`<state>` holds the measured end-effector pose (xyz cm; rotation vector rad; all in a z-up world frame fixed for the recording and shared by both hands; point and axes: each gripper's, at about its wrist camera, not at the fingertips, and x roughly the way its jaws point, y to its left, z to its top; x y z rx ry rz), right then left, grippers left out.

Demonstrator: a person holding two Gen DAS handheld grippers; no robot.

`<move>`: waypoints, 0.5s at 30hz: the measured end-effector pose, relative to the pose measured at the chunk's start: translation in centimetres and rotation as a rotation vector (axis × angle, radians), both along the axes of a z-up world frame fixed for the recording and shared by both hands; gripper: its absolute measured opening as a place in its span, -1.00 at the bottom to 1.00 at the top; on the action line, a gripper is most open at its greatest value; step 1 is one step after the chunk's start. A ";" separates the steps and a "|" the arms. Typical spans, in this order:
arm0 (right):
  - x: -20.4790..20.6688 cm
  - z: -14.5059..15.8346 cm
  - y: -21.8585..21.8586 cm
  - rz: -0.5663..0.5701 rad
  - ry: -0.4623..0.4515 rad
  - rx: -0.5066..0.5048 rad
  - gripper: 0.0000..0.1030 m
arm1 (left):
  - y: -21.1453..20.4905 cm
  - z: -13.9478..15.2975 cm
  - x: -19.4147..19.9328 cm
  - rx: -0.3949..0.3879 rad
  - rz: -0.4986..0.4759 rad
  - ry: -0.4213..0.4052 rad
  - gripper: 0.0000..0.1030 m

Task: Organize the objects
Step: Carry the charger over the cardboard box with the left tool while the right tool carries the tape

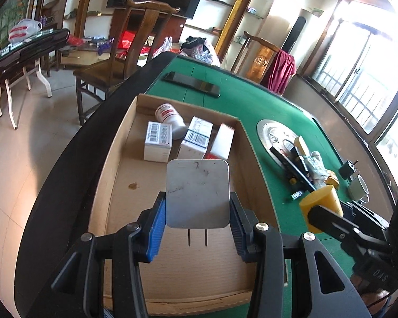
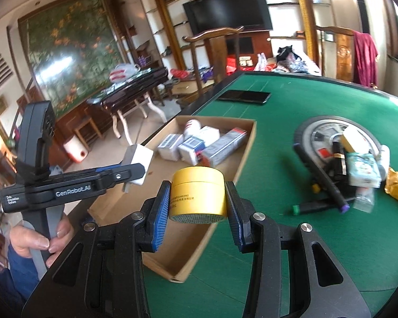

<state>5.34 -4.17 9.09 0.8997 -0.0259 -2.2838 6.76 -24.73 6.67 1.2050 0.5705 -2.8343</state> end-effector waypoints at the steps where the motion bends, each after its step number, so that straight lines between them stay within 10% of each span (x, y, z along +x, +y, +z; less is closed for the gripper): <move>1: 0.1 -0.1 -0.7 0.009 -0.001 0.012 -0.23 | -0.2 -0.2 -0.1 -0.001 -0.002 -0.007 -0.14; 7: -1.9 -0.5 -3.5 0.015 -0.022 0.089 -0.23 | 0.3 -1.5 -1.1 0.003 -0.030 -0.053 -0.14; 15: -8.1 -2.6 -5.6 -0.011 -0.265 0.049 -0.22 | 2.1 -2.3 -2.0 -0.007 -0.084 -0.092 -0.14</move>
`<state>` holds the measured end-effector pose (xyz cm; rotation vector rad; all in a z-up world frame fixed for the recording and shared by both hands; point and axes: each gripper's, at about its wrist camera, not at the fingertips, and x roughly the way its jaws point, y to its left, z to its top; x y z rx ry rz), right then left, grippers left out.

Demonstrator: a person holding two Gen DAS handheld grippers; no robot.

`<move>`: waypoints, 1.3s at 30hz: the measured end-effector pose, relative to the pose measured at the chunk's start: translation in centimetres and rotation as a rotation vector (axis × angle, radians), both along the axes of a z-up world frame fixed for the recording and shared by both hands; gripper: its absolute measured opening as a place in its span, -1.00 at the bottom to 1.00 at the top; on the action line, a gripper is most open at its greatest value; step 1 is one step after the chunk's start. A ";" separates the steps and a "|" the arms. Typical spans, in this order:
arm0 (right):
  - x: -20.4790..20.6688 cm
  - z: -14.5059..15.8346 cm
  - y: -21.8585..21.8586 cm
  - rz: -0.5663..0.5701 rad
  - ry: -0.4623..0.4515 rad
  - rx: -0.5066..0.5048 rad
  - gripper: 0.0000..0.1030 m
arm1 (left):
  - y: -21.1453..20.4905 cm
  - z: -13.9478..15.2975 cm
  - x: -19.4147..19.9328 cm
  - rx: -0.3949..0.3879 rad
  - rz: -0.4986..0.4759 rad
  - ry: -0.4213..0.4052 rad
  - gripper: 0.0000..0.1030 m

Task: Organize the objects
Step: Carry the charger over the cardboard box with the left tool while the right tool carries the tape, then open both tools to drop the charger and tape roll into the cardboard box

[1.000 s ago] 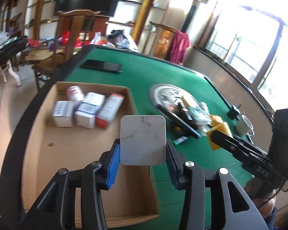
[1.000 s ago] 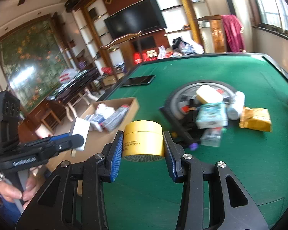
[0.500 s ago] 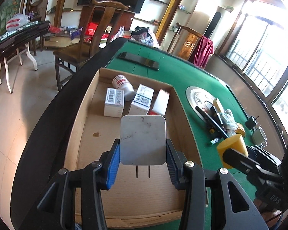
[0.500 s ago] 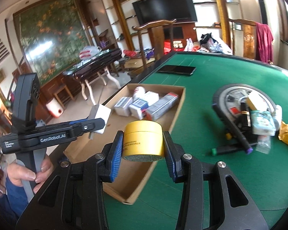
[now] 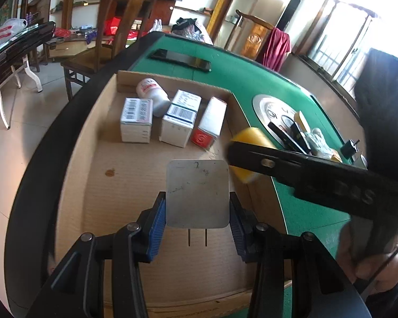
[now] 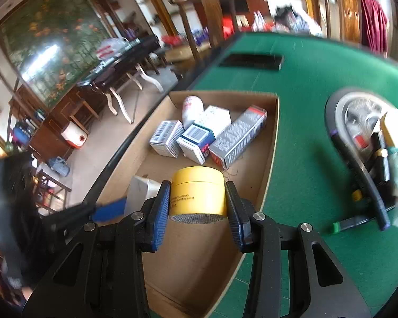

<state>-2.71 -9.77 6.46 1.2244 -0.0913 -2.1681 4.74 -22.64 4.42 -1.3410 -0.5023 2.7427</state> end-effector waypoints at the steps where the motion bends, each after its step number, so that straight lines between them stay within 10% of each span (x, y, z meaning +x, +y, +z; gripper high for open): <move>1: -0.5 -0.3 -0.3 0.003 -0.023 -0.008 -0.22 | 0.1 -0.1 -0.1 0.000 -0.003 -0.006 -0.14; 39: -6.3 -2.6 -3.0 -0.098 -0.078 0.175 -0.21 | 2.4 -1.8 -4.7 0.036 -0.021 -0.048 -0.09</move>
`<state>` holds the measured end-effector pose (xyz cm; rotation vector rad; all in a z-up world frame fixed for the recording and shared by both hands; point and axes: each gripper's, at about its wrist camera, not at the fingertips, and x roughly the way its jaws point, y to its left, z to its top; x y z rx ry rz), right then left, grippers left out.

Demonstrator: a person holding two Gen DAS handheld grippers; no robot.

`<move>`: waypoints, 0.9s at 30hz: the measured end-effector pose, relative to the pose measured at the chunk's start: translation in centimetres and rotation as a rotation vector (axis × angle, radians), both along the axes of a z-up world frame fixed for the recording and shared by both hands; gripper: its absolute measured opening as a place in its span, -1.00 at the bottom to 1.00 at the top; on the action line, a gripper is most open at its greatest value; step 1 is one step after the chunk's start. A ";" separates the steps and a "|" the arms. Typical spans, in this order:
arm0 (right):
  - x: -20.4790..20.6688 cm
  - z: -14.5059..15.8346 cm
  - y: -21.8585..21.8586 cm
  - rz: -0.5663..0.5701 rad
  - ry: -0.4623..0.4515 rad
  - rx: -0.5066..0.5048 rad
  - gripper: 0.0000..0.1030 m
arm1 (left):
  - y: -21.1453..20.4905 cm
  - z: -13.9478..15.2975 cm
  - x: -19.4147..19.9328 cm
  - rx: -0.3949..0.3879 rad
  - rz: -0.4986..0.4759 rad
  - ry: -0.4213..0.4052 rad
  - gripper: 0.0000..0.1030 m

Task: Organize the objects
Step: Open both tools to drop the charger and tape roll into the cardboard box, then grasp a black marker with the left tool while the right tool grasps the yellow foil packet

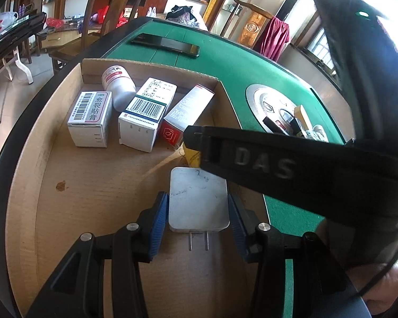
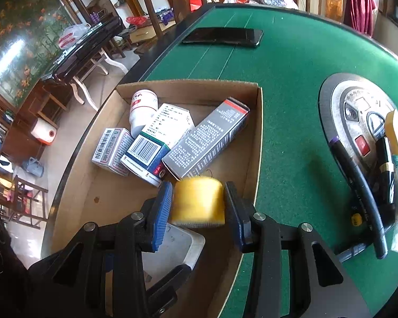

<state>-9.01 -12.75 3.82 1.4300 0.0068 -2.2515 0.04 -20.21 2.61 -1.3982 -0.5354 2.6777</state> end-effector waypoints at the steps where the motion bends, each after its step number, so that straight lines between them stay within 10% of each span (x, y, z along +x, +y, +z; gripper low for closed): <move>1: 0.1 0.1 0.1 0.002 0.001 -0.001 -0.21 | 0.0 0.0 -0.1 0.003 0.002 -0.001 -0.09; 27: 3.0 4.8 18.5 -0.218 0.131 -0.266 -0.22 | 3.6 4.0 -0.5 0.130 -0.075 0.043 0.13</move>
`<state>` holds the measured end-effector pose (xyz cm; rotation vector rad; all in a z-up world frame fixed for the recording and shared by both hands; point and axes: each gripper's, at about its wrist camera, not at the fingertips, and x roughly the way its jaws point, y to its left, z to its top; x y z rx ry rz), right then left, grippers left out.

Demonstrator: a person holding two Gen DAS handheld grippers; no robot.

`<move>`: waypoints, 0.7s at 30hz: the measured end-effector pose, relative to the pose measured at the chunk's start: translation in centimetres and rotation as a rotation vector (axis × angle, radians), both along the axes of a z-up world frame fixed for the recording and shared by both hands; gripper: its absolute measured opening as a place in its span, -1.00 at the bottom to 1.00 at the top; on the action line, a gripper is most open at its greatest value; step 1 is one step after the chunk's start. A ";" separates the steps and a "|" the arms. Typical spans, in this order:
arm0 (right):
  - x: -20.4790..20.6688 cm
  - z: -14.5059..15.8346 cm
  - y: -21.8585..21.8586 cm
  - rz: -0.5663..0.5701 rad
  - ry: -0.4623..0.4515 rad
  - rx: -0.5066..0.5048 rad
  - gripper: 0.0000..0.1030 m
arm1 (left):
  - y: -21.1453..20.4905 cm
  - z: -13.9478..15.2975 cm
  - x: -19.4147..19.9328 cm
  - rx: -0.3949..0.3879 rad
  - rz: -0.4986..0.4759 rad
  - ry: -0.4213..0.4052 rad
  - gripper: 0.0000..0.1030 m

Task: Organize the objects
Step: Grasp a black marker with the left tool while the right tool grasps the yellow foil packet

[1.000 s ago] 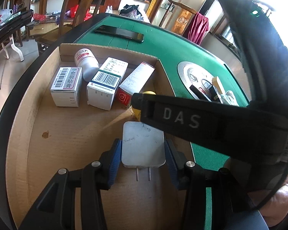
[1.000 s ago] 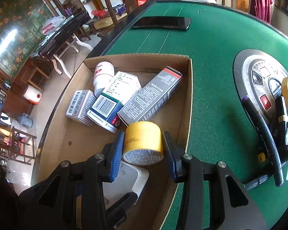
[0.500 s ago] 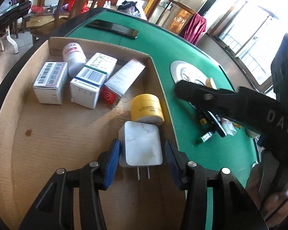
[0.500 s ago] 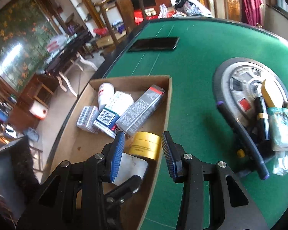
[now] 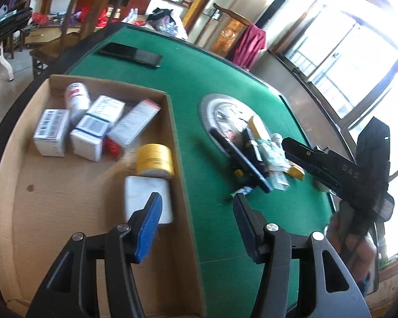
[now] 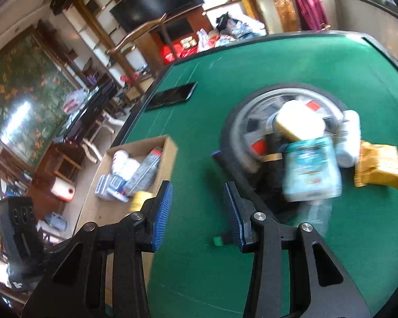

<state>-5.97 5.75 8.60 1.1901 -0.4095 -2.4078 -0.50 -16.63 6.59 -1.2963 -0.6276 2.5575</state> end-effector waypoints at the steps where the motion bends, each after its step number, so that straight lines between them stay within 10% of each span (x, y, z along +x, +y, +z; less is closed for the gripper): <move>1: -0.1 0.1 1.4 -0.019 0.007 0.001 -0.22 | 0.6 0.2 -0.2 -0.002 -0.005 -0.004 0.14; 12: -5.2 -2.5 16.9 -0.312 0.014 0.088 0.02 | 5.7 -0.9 -4.6 0.022 -0.004 -0.081 0.17; 21: -7.6 -5.6 18.3 -0.175 -0.085 0.035 0.02 | 7.7 -2.1 -10.0 0.019 0.041 -0.159 0.17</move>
